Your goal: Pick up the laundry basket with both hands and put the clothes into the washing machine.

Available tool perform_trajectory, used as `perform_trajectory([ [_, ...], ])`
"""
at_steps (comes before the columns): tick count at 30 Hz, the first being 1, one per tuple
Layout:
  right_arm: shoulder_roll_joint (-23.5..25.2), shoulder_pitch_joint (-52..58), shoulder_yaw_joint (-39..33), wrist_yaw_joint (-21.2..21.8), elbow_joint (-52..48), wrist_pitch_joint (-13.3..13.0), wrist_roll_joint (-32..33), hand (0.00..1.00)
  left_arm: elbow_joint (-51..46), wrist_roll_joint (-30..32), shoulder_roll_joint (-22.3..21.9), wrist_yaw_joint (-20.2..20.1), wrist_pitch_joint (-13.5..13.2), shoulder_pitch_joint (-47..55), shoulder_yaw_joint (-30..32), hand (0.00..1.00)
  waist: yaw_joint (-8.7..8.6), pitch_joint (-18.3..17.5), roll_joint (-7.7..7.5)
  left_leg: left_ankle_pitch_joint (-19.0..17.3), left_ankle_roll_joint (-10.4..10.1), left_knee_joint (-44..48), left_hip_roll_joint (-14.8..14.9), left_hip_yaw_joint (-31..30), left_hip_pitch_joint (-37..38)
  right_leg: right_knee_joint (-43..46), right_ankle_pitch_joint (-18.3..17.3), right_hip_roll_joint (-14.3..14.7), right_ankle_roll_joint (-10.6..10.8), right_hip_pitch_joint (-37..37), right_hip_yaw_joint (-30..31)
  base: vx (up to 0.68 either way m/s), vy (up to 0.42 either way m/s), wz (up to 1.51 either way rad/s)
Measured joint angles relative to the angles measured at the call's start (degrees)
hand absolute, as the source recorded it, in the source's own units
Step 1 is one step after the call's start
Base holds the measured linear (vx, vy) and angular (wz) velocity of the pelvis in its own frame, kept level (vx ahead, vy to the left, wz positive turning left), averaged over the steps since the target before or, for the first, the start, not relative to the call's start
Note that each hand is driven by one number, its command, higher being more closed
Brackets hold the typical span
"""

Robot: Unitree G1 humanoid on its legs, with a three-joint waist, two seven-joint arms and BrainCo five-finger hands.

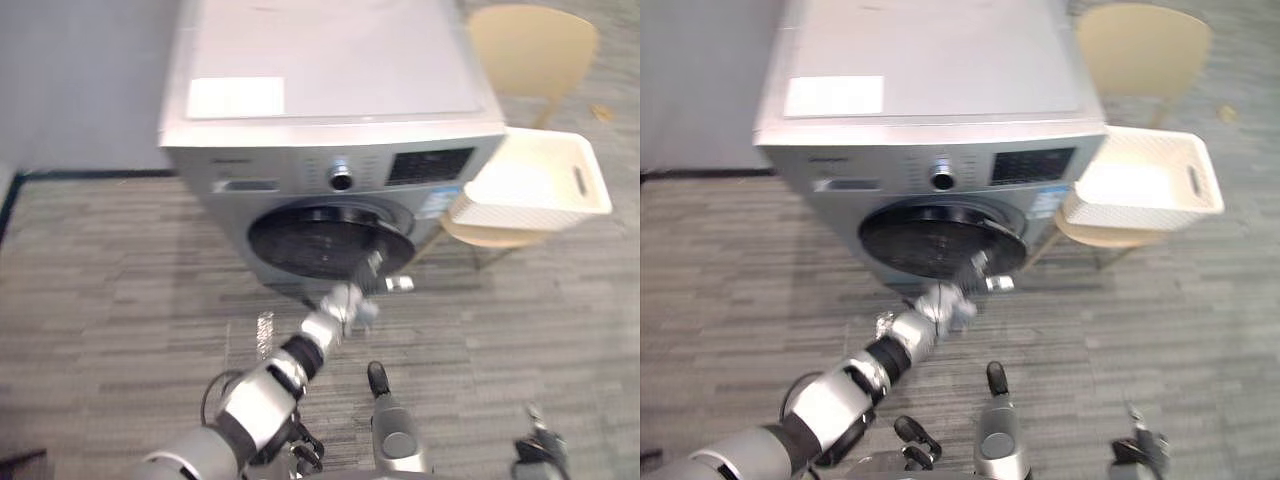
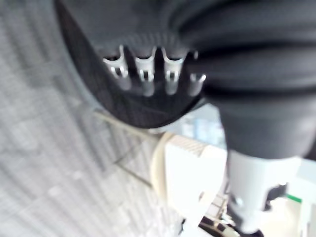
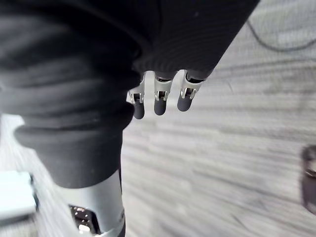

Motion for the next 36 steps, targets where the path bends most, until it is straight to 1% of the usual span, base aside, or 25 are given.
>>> perform_trajectory([
  [1, -1.11, 0.06, -5.96, -0.02, 4.39, -0.22, 0.50, 0.00, -0.04, 0.82, 3.92, 0.75, -1.08, -4.99, 4.78, 0.00, -1.01, -0.06, 0.10, 0.01, -0.06, -0.13, 1.01, 0.67, 0.57, -0.57, 1.02, 1.20, -0.88, -0.01, 0.98, 0.15, -0.060, -0.61],
  [2, -1.26, 0.06, -7.85, -0.02, 5.89, -0.24, 0.56, 0.00, 0.94, 1.06, 6.02, 0.69, -0.41, -6.34, 5.90, 0.00, -1.04, -0.06, 0.13, 0.07, -0.18, -0.41, 1.42, 1.00, 1.10, -0.61, 1.48, 1.64, -1.10, -0.04, 1.32, 0.16, -0.088, -0.62],
  [3, -1.48, 0.62, -10.33, 0.03, 8.09, -0.28, 0.79, 0.00, 1.38, 2.71, 7.96, -2.30, -0.14, -5.56, 4.16, 0.00, -0.97, -0.22, 0.44, 0.10, -0.49, -0.52, 2.02, 1.06, 1.99, -0.52, 1.85, 2.51, -1.24, 0.35, 1.42, 0.12, -0.101, -0.48],
  [5, -1.03, 0.82, -17.25, 0.28, 14.08, 0.49, 0.94, 0.00, 2.16, 3.89, 8.33, -3.04, -0.34, -2.14, 7.43, 0.00, -1.03, -0.28, 0.68, 0.30, -0.82, -1.52, 2.23, 0.12, 3.91, -0.46, 1.85, 3.16, -1.25, 1.87, 1.11, 0.10, -0.101, -0.26],
  [7, 0.56, 0.82, -21.70, 0.67, 16.57, 1.31, 1.01, 0.00, 1.57, 4.68, 8.68, -3.28, -0.42, -0.62, 10.02, 0.00, -1.06, -0.28, 0.97, 0.35, -0.88, -2.54, 1.77, -1.63, 4.00, -0.51, 1.84, 2.89, -1.25, 2.02, 0.29, 0.02, -0.062, 0.14],
  [9, 2.61, 0.80, -25.33, 1.18, 18.77, 2.57, 1.05, 0.00, -0.40, 4.97, 10.37, -3.07, -0.85, 2.33, 14.03, 0.00, -1.03, -0.32, 1.05, 0.37, -0.87, -2.68, 1.22, -3.70, 4.09, -0.76, 1.84, 2.50, -1.26, 2.69, -1.95, -0.02, -0.065, 0.40],
  [10, 2.98, 0.82, -25.99, 1.18, 19.22, 2.83, 1.06, 0.00, -0.55, 5.01, 11.34, -2.90, -0.87, 2.94, 14.45, 0.00, -0.99, -0.31, 1.08, 0.39, -0.84, -2.66, 1.02, -4.38, 4.10, -1.04, 1.83, 2.16, -1.26, 3.26, -2.50, -0.07, -0.072, 0.58],
  [11, 3.12, 0.74, -26.92, 1.24, 20.42, 3.24, 1.15, 0.00, -0.76, 5.62, 13.74, -2.54, -0.89, 4.81, 16.31, 0.00, -0.74, -0.77, 1.61, 0.40, -0.81, -2.64, 0.66, -6.08, 4.00, -1.65, 1.83, 1.50, -1.27, 4.30, -4.13, -0.09, -0.057, 0.53],
  [13, 2.99, 0.58, -26.77, 1.35, 20.45, 3.25, 1.65, 0.00, -1.84, 6.74, 15.27, -1.55, -0.89, 7.65, 17.44, 0.00, -0.55, -1.56, 2.56, 0.58, -0.52, -2.64, 0.35, -7.80, 3.71, -1.91, 1.83, 0.98, -1.27, 5.09, -5.51, -0.07, -0.056, 0.54],
  [14, 2.82, 0.42, -26.01, 1.56, 20.31, 3.16, 2.16, 0.00, -4.39, 7.19, 16.04, -1.04, -0.94, 11.46, 18.41, 0.00, -0.03, -2.37, 3.36, 0.69, -0.43, -2.62, 0.13, -9.08, 3.81, -2.64, 1.79, 0.58, -1.31, 6.35, -7.05, -0.05, -0.059, 0.43],
  [15, 2.82, 0.35, -24.62, 1.67, 19.95, 3.12, 2.27, 0.00, -5.88, 7.16, 16.21, -0.78, -1.13, 13.26, 18.55, 0.00, 0.83, -2.54, 3.68, 0.75, -0.46, -2.54, 0.13, -9.38, 3.89, -2.63, 1.77, 0.54, -1.34, 6.66, -7.72, -0.06, -0.079, 0.44],
  [16, 2.86, 0.02, -21.80, 2.16, 18.89, 3.07, 2.71, 0.00, -8.67, 7.16, 16.05, -0.40, -1.44, 16.97, 18.53, 0.00, 1.40, -2.87, 4.28, 0.91, -0.40, -2.37, 0.12, -10.27, 3.92, -2.63, 1.60, 0.41, -1.58, 7.30, -8.89, -0.04, -0.059, 0.19],
  [17, 2.86, 0.02, -21.80, 2.16, 18.89, 3.07, 2.71, 0.00, -8.67, 7.16, 16.05, -0.40, -1.44, 16.97, 18.53, 0.00, 1.40, -2.87, 4.28, 0.91, -0.40, -2.37, 0.12, -10.27, 3.92, -2.63, 1.60, 0.41, -1.58, 7.30, -8.89, -0.06, -0.072, 0.45],
  [18, 3.39, -0.66, -15.96, 2.43, 15.78, 2.76, 2.80, 0.00, -12.90, 7.00, 14.89, -0.43, -2.00, 23.33, 18.49, 0.00, 2.34, -3.21, 4.72, 1.36, -0.25, -2.47, 0.04, -11.93, 3.88, -2.61, 0.88, 0.15, -2.53, 8.26, -11.40, -0.06, -0.072, 0.40],
  [19, 4.35, -0.91, -12.47, 2.58, 12.96, 2.25, 2.85, 0.00, -15.32, 6.50, 13.68, -0.46, -2.58, 27.96, 18.48, 0.00, 3.47, -3.66, 4.67, 1.73, -0.34, -2.66, -0.06, -12.63, 3.63, -2.58, 0.32, 0.05, -2.70, 8.36, -12.51, -0.07, -0.077, 0.47],
  [22, 6.77, -1.30, -6.00, 2.63, 9.07, 0.94, 2.77, 0.00, -16.65, 4.17, 10.39, -0.55, -2.87, 37.76, 18.38, 0.00, 4.40, -4.18, 4.61, 3.69, -0.49, -4.53, -0.19, -15.57, 3.59, -2.57, -0.72, 0.09, -3.02, 9.57, -16.18, -0.06, -0.092, 0.52],
  [24, 8.80, -1.66, -3.49, 2.51, 8.82, 0.44, 2.76, 0.00, -16.55, 2.21, 7.94, -0.54, -2.85, 44.42, 18.66, 0.00, 5.79, -4.59, 4.32, 4.58, -0.91, -5.34, -0.08, -17.52, 3.73, -2.56, -1.20, 0.51, -2.98, 10.41, -17.94, -0.04, -0.081, 0.53],
  [25, 10.14, -1.66, -1.61, 2.39, 8.89, 0.36, 2.77, 0.00, -15.93, 1.30, 6.44, -0.53, -2.80, 48.20, 19.67, 0.00, 7.22, -4.77, 4.20, 5.19, -1.04, -5.87, 0.22, -18.12, 3.95, -2.57, -1.44, 0.85, -3.16, 11.00, -18.90, -0.04, -0.080, 0.43],
  [27, 11.60, -1.66, 1.19, 2.28, 9.07, 0.35, 2.77, 0.00, -12.19, 0.16, 4.53, -0.53, -2.73, 52.01, 22.77, 0.00, 8.57, -4.96, 4.12, 5.91, -1.29, -6.38, 0.52, -19.71, 4.37, -2.57, -1.85, 1.10, -3.35, 12.30, -20.83, -0.04, -0.069, 0.50],
  [28, 12.00, -1.94, 2.81, 2.26, 9.54, 0.40, 2.74, 0.00, -6.77, 0.25, 3.88, -0.45, -2.24, 53.52, 26.06, 0.00, 9.74, -5.18, 4.15, 6.15, -1.37, -6.46, 0.62, -20.85, 4.73, -2.57, -2.09, 1.16, -3.43, 13.39, -21.85, -0.04, -0.042, 0.36],
  [29, 11.95, -2.03, 3.40, 2.24, 9.59, 0.43, 2.65, 0.00, -4.26, 0.33, 3.80, -0.40, -1.96, 53.99, 27.61, 0.00, 10.35, -5.24, 4.16, 6.18, -1.40, -6.51, 0.64, -21.01, 5.06, -2.57, -2.18, 1.16, -3.43, 13.87, -22.45, -0.04, -0.040, 0.43],
  [32, 10.89, -3.53, 4.84, 2.24, 12.46, 0.51, 1.38, 0.00, 4.11, 1.11, 5.27, -0.56, -0.77, 54.30, 36.88, 0.00, 11.02, -6.56, 4.00, 7.20, -1.25, -7.65, 0.33, -23.81, 6.35, -2.59, -2.71, 1.04, -3.32, 16.17, -24.47, -0.06, -0.027, 0.36],
  [33, 10.71, -3.70, 4.93, 2.30, 12.98, 0.51, 1.33, 0.00, 5.51, 1.68, 5.50, -0.57, -0.60, 54.71, 38.45, 0.00, 11.39, -6.76, 3.98, 7.20, -1.25, -7.66, 0.29, -23.90, 6.59, -2.57, -2.81, 1.00, -3.19, 16.42, -24.56, -0.06, -0.020, 0.07],
  [35, 9.92, -3.82, 7.17, 2.31, 14.61, 0.94, -1.36, 0.00, 7.76, 4.97, 5.69, -0.62, 1.12, 56.84, 45.08, 0.00, 12.19, -7.67, 3.75, 7.25, -1.21, -7.75, 0.18, -24.83, 7.07, -2.57, -3.07, 0.91, -2.97, 17.25, -25.60, -0.06, -0.030, 0.16],
  [36, 9.64, -3.81, 7.98, 2.37, 15.31, 1.11, -2.99, 0.00, 8.20, 6.84, 5.87, -0.60, 1.70, 57.77, 45.78, 0.00, 12.52, -8.04, 3.68, 7.25, -1.21, -7.76, 0.14, -25.37, 7.12, -2.57, -3.17, 0.90, -2.92, 17.41, -25.87, -0.07, -0.033, 0.23],
])
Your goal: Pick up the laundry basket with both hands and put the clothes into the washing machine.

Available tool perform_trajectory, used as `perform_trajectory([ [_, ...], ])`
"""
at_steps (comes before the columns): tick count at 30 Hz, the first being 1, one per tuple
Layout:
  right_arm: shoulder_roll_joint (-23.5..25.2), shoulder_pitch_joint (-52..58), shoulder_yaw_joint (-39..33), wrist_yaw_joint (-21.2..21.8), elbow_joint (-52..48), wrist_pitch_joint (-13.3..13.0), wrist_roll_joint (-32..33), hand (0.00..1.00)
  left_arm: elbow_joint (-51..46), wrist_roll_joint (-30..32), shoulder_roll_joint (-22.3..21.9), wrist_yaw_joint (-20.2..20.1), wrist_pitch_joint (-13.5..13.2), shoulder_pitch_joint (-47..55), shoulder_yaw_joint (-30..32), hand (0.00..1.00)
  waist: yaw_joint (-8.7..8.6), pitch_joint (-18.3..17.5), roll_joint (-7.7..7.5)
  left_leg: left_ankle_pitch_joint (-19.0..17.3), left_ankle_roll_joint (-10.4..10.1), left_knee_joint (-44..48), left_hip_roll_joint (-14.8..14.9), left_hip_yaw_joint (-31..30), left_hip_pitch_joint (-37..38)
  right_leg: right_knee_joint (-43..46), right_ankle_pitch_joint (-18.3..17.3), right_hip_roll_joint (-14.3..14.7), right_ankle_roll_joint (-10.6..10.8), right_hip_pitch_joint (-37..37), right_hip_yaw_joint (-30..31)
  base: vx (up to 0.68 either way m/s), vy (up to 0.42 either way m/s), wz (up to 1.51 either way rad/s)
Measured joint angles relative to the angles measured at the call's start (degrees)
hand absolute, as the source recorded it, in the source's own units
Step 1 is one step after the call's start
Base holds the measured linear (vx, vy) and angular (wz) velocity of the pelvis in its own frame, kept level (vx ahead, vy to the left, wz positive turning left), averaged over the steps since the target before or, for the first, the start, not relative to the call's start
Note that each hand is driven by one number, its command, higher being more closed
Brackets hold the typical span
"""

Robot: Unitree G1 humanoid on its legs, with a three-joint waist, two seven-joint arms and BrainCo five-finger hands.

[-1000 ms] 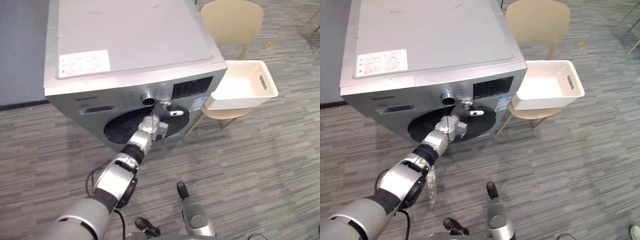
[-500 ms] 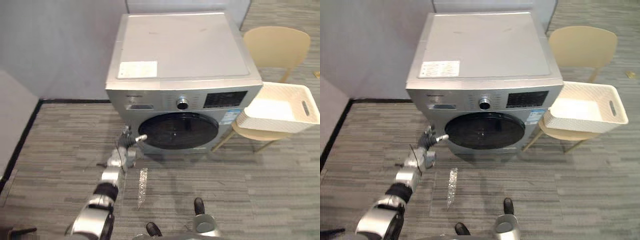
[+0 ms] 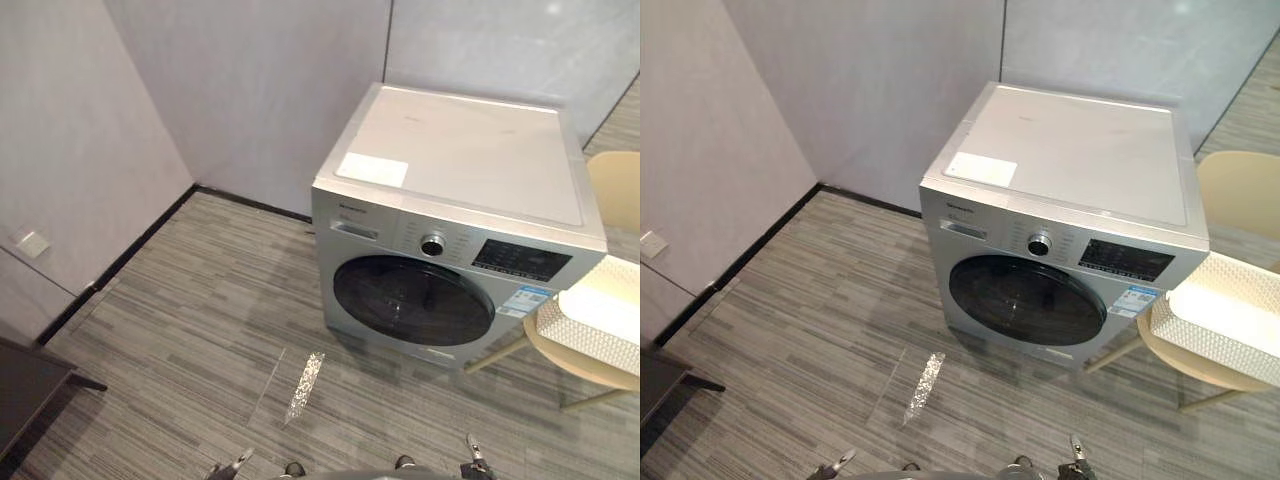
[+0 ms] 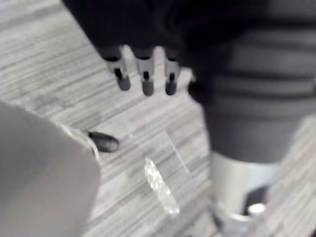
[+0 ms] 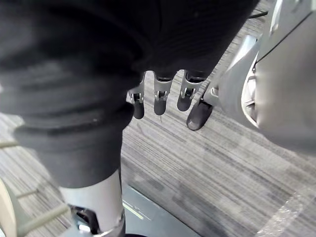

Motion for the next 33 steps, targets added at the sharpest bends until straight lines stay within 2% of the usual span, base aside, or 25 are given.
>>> perform_trajectory([
  [2, -0.55, 0.04, 1.55, 0.00, 1.05, 0.35, -2.06, 0.00, 0.30, 0.39, -0.24, 0.10, 0.90, 1.45, 1.42, 0.00, 1.00, -0.25, -0.04, 0.00, 0.00, -0.01, -0.04, -0.45, -0.02, 0.03, -0.12, -0.03, 0.08, 0.13, -0.38, -0.06, -0.020, 0.22],
  [6, -1.14, -0.38, 4.13, 0.10, 3.21, 0.87, -3.96, 0.00, 0.27, -2.69, -0.94, 0.10, 1.05, 3.40, 4.62, 0.00, 1.50, -0.82, -0.47, 0.67, 0.17, 0.01, -0.60, -4.65, -1.14, 0.60, -1.33, -0.56, 0.44, 1.14, -4.19, -0.03, -0.025, 0.49],
  [9, -1.42, -1.00, 5.47, 0.12, 3.34, 0.91, -4.10, 0.00, -0.02, -5.28, -1.53, 0.10, 0.85, 3.24, 5.88, 0.00, 3.19, -0.87, -0.92, 0.84, 0.50, 0.07, -1.38, -6.70, -0.94, 2.60, -2.77, -1.84, 1.11, 1.89, -6.29, 0.02, 0.021, 0.41],
  [10, -1.74, -1.67, 5.47, 0.13, 3.71, 0.91, -4.10, 0.00, -0.27, -5.39, -1.83, 0.15, 0.79, 3.24, 6.23, 0.00, 3.79, -0.83, -0.88, 0.35, 1.12, 0.11, -2.15, -7.47, -0.81, 5.87, -4.82, -3.57, 1.51, 1.65, -7.20, 0.04, 0.095, 0.53],
  [11, -1.82, -1.79, 5.47, 0.09, 3.83, 0.89, -4.09, 0.00, -0.49, -6.00, -1.99, 0.15, 0.72, 3.23, 6.20, 0.00, 4.27, -0.76, -1.36, -0.99, 2.32, 0.97, -3.60, -8.22, -0.61, 10.67, -7.73, -6.37, 2.31, 1.52, -8.23, 0.06, 0.122, 0.59],
  [12, -1.93, -1.77, 5.50, 0.07, 3.85, 0.87, -4.04, 0.00, -0.68, -6.53, -1.92, 0.14, 0.60, 3.39, 6.11, 0.00, 4.41, -0.78, -1.90, -2.05, 3.05, 1.96, -4.53, -8.45, -0.48, 13.41, -9.20, -8.28, 2.88, 1.23, -8.75, 0.09, 0.130, 0.61],
  [13, -2.38, -1.82, 6.14, 0.08, 3.85, 0.80, -3.76, 0.00, -1.59, -6.68, -1.98, 0.26, 0.18, 3.59, 5.81, 0.00, 4.43, -0.65, -2.39, -3.70, 3.39, 4.52, -5.90, -10.05, -0.64, 21.62, -11.14, -11.79, 3.51, 0.47, -9.16, 0.08, 0.101, 0.74],
  [14, -2.70, -1.86, 6.80, 0.19, 3.48, 0.34, -3.32, 0.00, -1.49, -6.68, -2.36, 0.41, -0.23, 3.65, 5.65, 0.00, 4.18, -0.26, -1.97, -5.35, 4.29, 7.21, -6.88, -12.19, -0.50, 33.89, -10.26, -15.54, 0.07, -3.00, -6.45, 0.08, 0.102, 0.96],
  [15, -2.91, -1.70, 7.17, 0.08, 2.72, -0.33, -3.12, 0.00, -1.68, -6.68, -2.28, 0.44, -0.34, 3.41, 4.78, 0.00, 3.96, -0.16, -1.79, -6.39, 4.87, 9.05, -7.27, -14.22, -0.48, 42.25, -7.02, -16.75, -4.85, -6.55, -1.95, 0.07, 0.123, 1.11],
  [16, -3.36, -1.61, 7.71, 0.09, 2.75, -0.41, -2.42, 0.00, -2.27, -6.66, -1.87, 0.44, -0.32, 3.25, 3.51, 0.00, 3.96, -0.01, -1.80, -7.28, 5.59, 10.57, -7.13, -16.26, -0.34, 48.35, -2.44, -16.63, -6.89, -9.60, 2.68, 0.12, 0.112, 1.06],
  [17, -3.22, -1.58, 7.83, 0.14, 2.97, -0.42, -1.55, 0.00, -2.93, -6.53, -1.53, 0.43, -0.34, 2.85, 3.10, 0.00, 3.99, 0.50, -1.52, -8.06, 6.27, 12.04, -7.01, -18.59, -0.25, 52.94, -2.05, -15.26, -4.17, -11.55, 7.00, 0.19, 0.074, 1.17],
  [18, -2.27, -1.70, 8.07, 0.14, 3.19, -0.24, -1.01, 0.00, -3.78, -6.49, -1.37, 0.38, -0.36, 2.54, 3.25, 0.00, 4.14, 0.84, -2.00, -9.01, 6.58, 13.72, -6.41, -21.31, -0.02, 57.83, -6.47, -12.43, -2.42, -14.28, 10.40, 0.23, -0.008, 1.12],
  [20, -1.08, -1.65, 7.84, 0.02, 2.62, -0.29, -0.97, 0.00, -3.78, -6.39, -1.17, 0.20, -0.28, 2.26, 3.63, 0.00, 4.19, 1.24, -2.34, -9.74, 6.47, 14.48, -5.57, -24.64, -0.06, 56.41, -10.76, -8.39, -0.79, -17.89, 12.58, 0.20, -0.042, 1.02],
  [21, -0.82, -1.55, 7.62, -0.07, 1.82, -0.42, -0.28, 0.00, -3.90, -6.31, -1.41, 0.20, -0.23, 2.23, 4.09, 0.00, 4.27, 1.32, -2.19, -10.25, 6.23, 14.52, -5.26, -26.23, -0.12, 51.81, -11.52, -5.94, 0.34, -20.56, 15.81, 0.15, -0.060, 0.77],
  [22, -0.71, -1.38, 7.55, -0.09, 1.11, -0.41, 0.26, 0.00, -3.94, -6.26, -1.54, 0.18, -0.19, 2.20, 4.46, 0.00, 4.22, 1.40, -2.06, -10.56, 6.15, 14.59, -5.09, -26.75, -0.20, 48.49, -11.51, -4.85, 0.50, -21.29, 17.80, 0.17, -0.113, 0.76],
  [24, 0.21, -0.06, 7.51, -0.02, -2.25, -0.40, 1.35, 0.00, -4.79, -5.14, -3.00, 0.13, -0.23, 1.89, 7.34, 0.00, 4.25, 1.30, -1.58, -14.10, 5.05, 17.55, -4.48, -28.97, -0.28, 31.27, -10.66, -1.10, 1.18, -21.03, 26.90, 0.28, -0.238, 0.67],
  [26, 0.23, 0.28, 8.02, -0.06, -2.31, -0.33, 1.43, 0.00, -6.20, -4.64, -4.52, 0.10, -0.31, 1.81, 10.29, 0.00, 4.32, 0.70, -1.47, -17.98, 3.63, 21.10, -3.51, -31.33, -1.19, 24.85, -8.74, 0.40, 1.70, -20.92, 28.58, 0.33, -0.307, 0.70],
  [27, 0.37, 1.21, 8.54, -0.06, -1.98, -0.31, 1.62, 0.00, -6.82, -4.66, -4.99, 0.13, -0.31, 1.28, 11.89, 0.00, 4.07, -0.27, -2.08, -20.19, 2.55, 22.94, -2.96, -34.00, -2.35, 23.51, -8.26, 0.54, 1.92, -20.65, 25.98, 0.38, -0.401, 0.97],
  [28, 0.19, 1.65, 8.79, -0.04, -1.90, -0.33, 1.70, 0.00, -6.85, -4.67, -5.42, 0.16, -0.23, 0.56, 12.79, 0.00, 3.98, -0.37, -1.56, -21.17, 1.85, 23.55, -1.91, -35.57, -2.48, 24.32, -5.53, 1.07, 1.96, -20.36, 24.49, 0.48, -0.501, 1.20],
  [29, -0.52, 2.87, 8.64, -0.04, -1.86, -0.25, 1.75, 0.00, -7.08, -4.80, -6.45, 0.18, -0.28, -0.31, 13.34, 0.00, 4.32, -1.75, -0.02, -21.35, 0.96, 24.67, 0.96, -36.39, -2.88, 25.93, -7.00, 2.90, 0.00, -19.71, 20.42, 0.34, -0.340, 0.98],
  [30, -0.94, 2.99, 8.27, -0.05, -1.85, -0.24, 1.69, 0.00, -7.17, -4.80, -7.10, 0.17, -0.34, -0.32, 13.42, 0.00, 4.41, -2.25, 0.71, -20.65, 0.39, 26.48, 2.04, -35.61, -4.29, 26.61, -7.91, 3.44, -0.52, -19.56, 18.80, 0.41, -0.404, 1.20],
  [31, -1.03, 2.84, 7.17, -0.42, -1.75, 0.09, 1.78, 0.00, -8.08, -5.96, -7.60, 0.26, -0.48, -0.83, 13.38, 0.00, 4.03, -2.58, 1.50, -19.09, 0.31, 29.93, 3.68, -34.70, -6.52, 27.59, -9.56, 3.98, -1.95, -18.43, 15.24, 0.40, -0.399, 1.21],
  [32, -1.06, 3.23, 4.43, -1.61, -0.77, 3.15, 3.32, 0.00, -8.27, -7.12, -7.66, 0.30, -0.35, -1.78, 12.97, 0.00, 3.99, -2.38, 1.26, -16.79, -0.51, 33.02, 4.95, -33.34, -8.19, 27.29, -10.14, 4.10, -3.00, -16.21, 11.62, 0.37, -0.399, 1.23],
  [33, -1.06, 3.96, 3.87, -2.09, -0.02, 4.27, 3.57, 0.00, -8.31, -7.56, -7.60, 0.27, -0.36, -2.02, 12.64, 0.00, 4.00, -2.34, 1.21, -15.20, -0.86, 34.71, 5.30, -32.12, -9.10, 26.73, -10.35, 4.00, -3.46, -14.76, 10.30, 0.31, -0.375, 1.19],
])
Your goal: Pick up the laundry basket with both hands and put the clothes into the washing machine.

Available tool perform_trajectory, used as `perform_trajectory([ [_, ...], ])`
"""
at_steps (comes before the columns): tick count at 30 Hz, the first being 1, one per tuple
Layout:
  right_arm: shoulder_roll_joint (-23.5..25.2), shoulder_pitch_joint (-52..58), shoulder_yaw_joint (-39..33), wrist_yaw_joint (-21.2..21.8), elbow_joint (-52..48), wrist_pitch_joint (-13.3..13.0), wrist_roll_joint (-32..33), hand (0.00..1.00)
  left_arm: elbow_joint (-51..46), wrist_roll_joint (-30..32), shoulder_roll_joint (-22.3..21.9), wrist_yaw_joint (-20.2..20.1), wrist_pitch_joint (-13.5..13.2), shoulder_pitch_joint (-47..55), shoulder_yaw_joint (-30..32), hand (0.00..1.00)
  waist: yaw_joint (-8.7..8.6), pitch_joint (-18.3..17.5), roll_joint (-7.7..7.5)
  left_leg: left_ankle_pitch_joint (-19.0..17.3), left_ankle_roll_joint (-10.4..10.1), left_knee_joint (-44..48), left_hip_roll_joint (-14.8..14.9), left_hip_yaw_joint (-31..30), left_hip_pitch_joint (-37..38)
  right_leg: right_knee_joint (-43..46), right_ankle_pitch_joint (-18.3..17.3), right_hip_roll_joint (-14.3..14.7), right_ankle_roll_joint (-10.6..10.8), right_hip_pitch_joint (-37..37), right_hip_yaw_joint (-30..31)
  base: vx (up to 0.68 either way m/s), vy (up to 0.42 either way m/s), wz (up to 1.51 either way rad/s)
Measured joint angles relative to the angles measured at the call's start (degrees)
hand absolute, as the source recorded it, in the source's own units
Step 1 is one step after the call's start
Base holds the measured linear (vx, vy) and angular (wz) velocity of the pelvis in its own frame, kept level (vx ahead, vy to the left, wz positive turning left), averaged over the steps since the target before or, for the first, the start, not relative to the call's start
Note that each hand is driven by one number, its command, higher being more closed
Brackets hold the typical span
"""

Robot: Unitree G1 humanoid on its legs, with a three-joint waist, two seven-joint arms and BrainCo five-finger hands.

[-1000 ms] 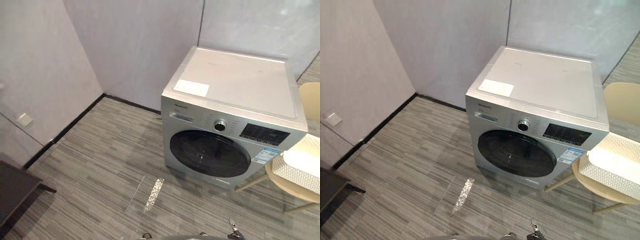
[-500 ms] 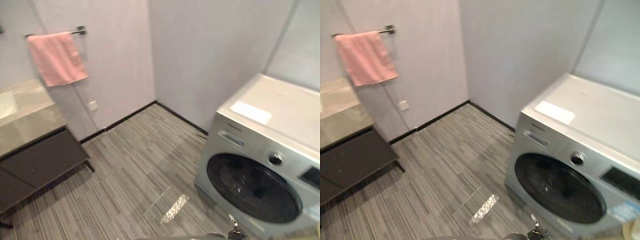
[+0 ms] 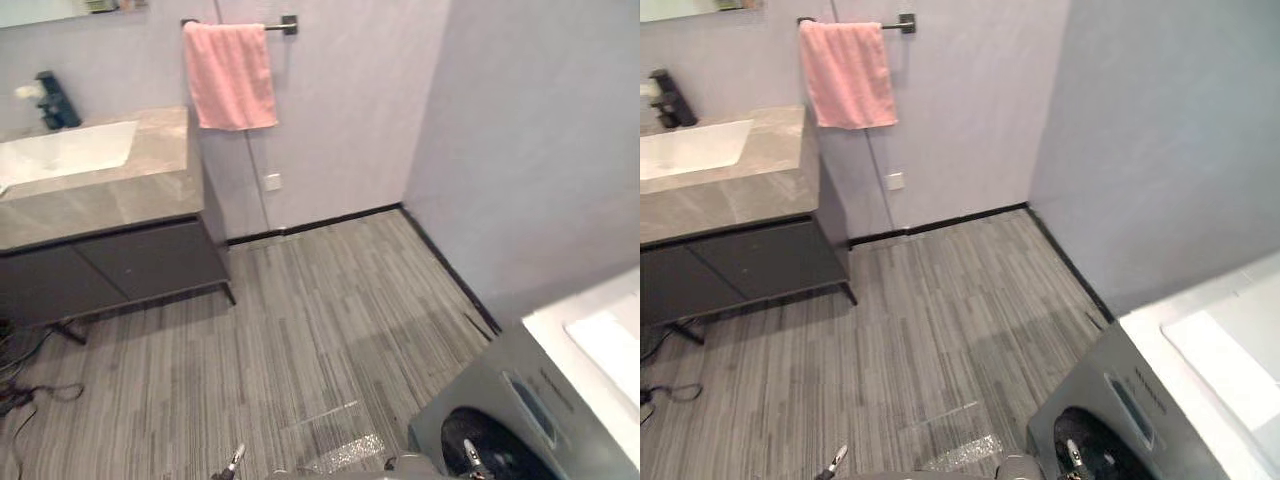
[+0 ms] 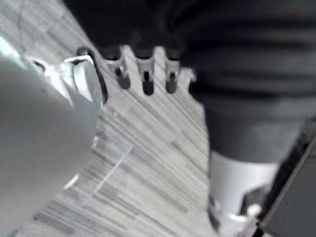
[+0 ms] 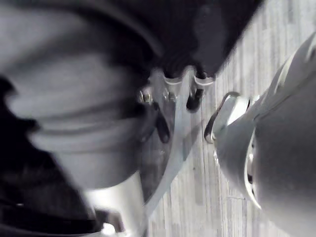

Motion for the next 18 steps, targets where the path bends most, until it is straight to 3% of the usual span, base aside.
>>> perform_trajectory([
  [2, -0.21, 2.75, -1.06, -0.84, 0.78, 1.85, 1.26, 0.00, -0.15, -0.31, 0.04, 0.05, -0.07, -1.03, -0.57, 0.00, 0.07, 0.39, 0.01, 2.61, -2.52, 7.31, 1.44, 7.95, -3.74, -2.77, -0.29, -0.31, -0.95, 5.06, -3.74, 0.22, -0.292, 0.89],
  [3, -0.31, 2.86, -1.25, -1.00, 0.78, 2.09, 1.76, 0.00, -0.15, -0.53, -0.07, 0.07, -0.07, -1.06, -0.60, 0.00, 0.02, 0.51, 0.19, 4.34, -2.64, 7.43, 2.04, 11.19, -4.44, -3.15, -0.29, -0.32, -0.94, 5.81, -4.35, 0.14, -0.179, 0.56],
  [5, -0.13, 3.33, -1.68, -1.58, 0.77, 2.57, 2.21, 0.00, -0.19, -1.14, -0.26, 0.13, -0.23, -1.82, -0.42, 0.00, -0.42, 0.74, -0.02, 6.54, -2.71, 4.94, 5.56, 24.97, -4.77, -6.03, -0.19, -1.21, -0.70, 8.41, -7.56, 0.07, -0.072, 0.87],
  [7, 0.31, 3.14, -2.05, -1.51, 0.62, 1.47, 1.88, 0.00, -0.01, -1.11, 0.05, 0.14, -0.13, -3.12, -0.83, 0.00, -1.45, 0.94, -0.41, 5.79, -1.53, -2.84, 6.04, 36.25, -2.83, -8.79, 0.86, -2.89, 0.37, 9.57, -11.84, -0.03, 0.048, 1.24],
  [8, 0.38, 2.69, -3.36, -1.47, 0.84, 0.53, 1.60, 0.00, 0.45, -0.99, 0.35, 0.33, -0.21, -3.33, -2.39, 0.00, -1.77, 1.26, 0.13, 5.02, -0.37, -7.38, 5.59, 40.01, -1.26, -9.27, 1.21, -3.01, 0.74, 10.04, -13.39, -0.07, 0.130, 1.03],
  [9, 0.53, 2.18, -3.71, -1.40, 1.45, -0.89, 1.46, 0.00, 1.41, -1.05, 0.42, 0.35, -0.20, -3.37, -3.54, 0.00, -1.66, 1.67, -0.05, 5.00, -0.09, -12.18, 4.13, 40.75, 0.59, -9.70, 1.37, -3.10, 1.12, 10.51, -13.77, -0.08, 0.128, 0.64],
  [10, 1.26, 1.36, -3.37, -0.28, 1.47, -2.50, 0.87, 0.00, 2.00, -0.59, 2.57, 0.48, -0.31, -2.91, -5.88, 0.00, -1.46, 2.05, -0.73, 8.05, 0.44, -17.95, 1.34, 40.28, 3.08, -11.31, 2.58, -3.24, 1.00, 11.08, -11.03, -0.09, 0.135, 0.43],
  [12, 2.47, 0.02, -2.44, 1.00, 1.47, -3.34, -1.03, 0.00, 3.64, 0.82, 5.31, 0.97, -0.34, -1.54, -10.40, 0.00, -1.78, 1.58, -3.17, 12.45, 0.81, -27.46, -2.38, 39.65, 6.11, -14.27, 3.29, -4.02, 1.94, 11.50, -8.55, -0.10, 0.097, 0.35],
  [13, 2.49, -0.33, -2.45, 1.47, 1.57, -3.28, -2.15, 0.00, 3.93, 1.39, 5.80, 0.93, -0.30, -1.25, -11.79, 0.00, -1.67, 1.42, -3.47, 14.09, 0.78, -30.55, -3.30, 39.19, 6.86, -15.13, 3.57, -4.00, 1.86, 11.52, -8.60, -0.08, 0.082, 0.26],
  [15, 2.41, -1.39, -2.45, 2.29, 1.74, -3.23, -3.84, 0.00, 4.94, 2.08, 6.42, 0.80, -0.27, -1.18, -13.97, 0.00, -1.61, 1.38, -3.39, 15.94, 0.67, -35.21, -4.73, 37.53, 8.19, -16.35, 4.00, -3.96, 1.87, 11.59, -8.71, -0.04, 0.077, 0.30],
  [18, 1.34, -2.34, -2.38, 2.42, 3.09, -2.84, -7.32, 0.00, 5.93, 2.92, 6.91, -0.14, -0.49, -1.12, -15.74, 0.00, -1.39, 1.41, -2.67, 16.99, 1.14, -35.20, -5.35, 36.86, 8.05, -17.25, 4.59, -3.91, 2.28, 12.07, -8.71, 0.00, 0.031, 0.12],
])
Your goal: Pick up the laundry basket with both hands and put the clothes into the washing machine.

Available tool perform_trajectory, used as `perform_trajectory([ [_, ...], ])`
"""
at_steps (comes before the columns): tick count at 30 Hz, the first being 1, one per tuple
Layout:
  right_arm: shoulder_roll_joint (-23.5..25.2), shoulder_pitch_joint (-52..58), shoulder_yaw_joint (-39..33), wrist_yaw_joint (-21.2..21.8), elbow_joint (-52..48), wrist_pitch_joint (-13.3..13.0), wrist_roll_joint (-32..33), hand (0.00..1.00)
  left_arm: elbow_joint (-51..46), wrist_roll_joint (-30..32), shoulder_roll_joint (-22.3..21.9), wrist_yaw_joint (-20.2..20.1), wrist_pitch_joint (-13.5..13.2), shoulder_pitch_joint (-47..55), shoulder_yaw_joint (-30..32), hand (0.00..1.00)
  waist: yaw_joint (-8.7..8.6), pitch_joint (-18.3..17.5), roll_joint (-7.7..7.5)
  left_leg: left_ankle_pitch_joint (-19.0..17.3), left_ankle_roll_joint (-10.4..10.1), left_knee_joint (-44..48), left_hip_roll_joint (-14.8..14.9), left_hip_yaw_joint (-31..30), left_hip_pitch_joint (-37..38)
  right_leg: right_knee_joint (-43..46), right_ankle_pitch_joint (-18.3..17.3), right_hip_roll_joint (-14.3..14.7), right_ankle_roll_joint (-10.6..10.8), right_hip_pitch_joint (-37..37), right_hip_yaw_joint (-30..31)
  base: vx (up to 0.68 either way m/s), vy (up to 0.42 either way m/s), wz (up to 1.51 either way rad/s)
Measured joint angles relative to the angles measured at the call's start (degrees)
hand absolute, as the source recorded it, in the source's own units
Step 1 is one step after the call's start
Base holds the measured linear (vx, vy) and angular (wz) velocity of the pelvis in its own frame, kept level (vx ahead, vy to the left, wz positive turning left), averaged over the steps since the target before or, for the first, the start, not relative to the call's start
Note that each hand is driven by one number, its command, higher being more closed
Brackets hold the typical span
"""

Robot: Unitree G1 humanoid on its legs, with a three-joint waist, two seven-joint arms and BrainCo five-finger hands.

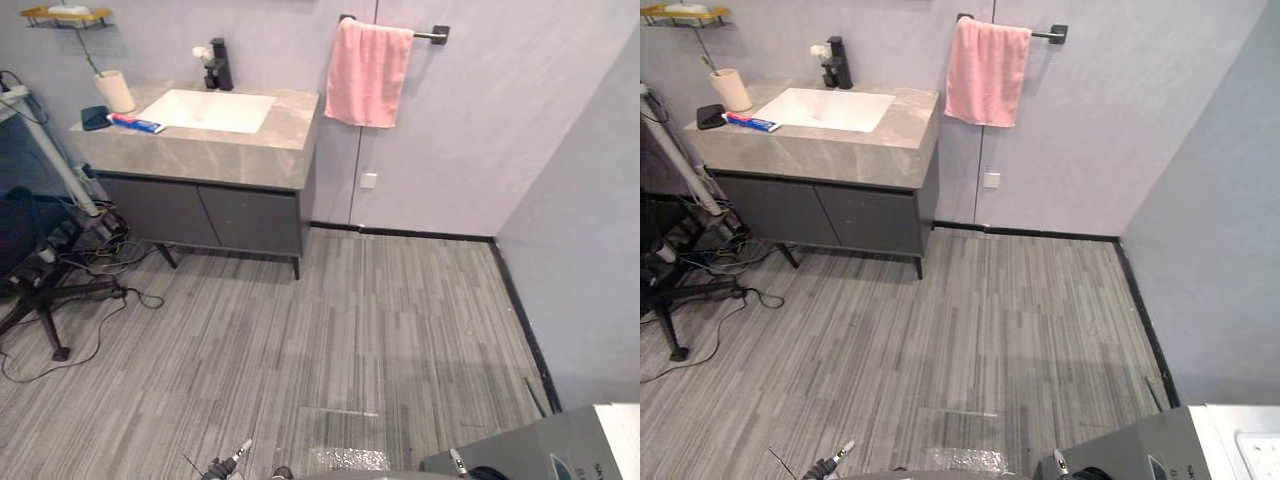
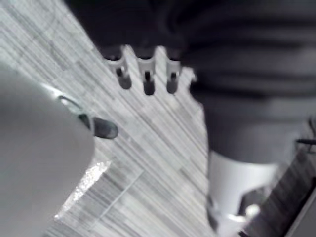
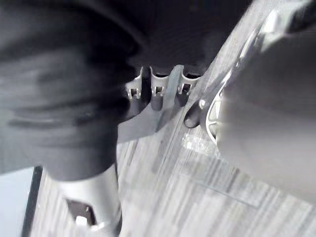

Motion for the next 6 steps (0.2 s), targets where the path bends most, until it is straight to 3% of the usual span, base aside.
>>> perform_trajectory([
  [6, -1.40, -1.56, 2.24, 1.28, 1.91, 0.64, -3.02, 0.00, 1.23, 0.50, 0.53, -0.18, -0.02, -0.41, -2.14, 0.00, -0.08, -0.18, 0.06, 0.41, 0.81, 0.00, -0.80, -0.21, 0.13, -1.59, 0.93, 0.11, 0.93, 0.82, -0.17, 0.05, 0.005, 0.00],
])
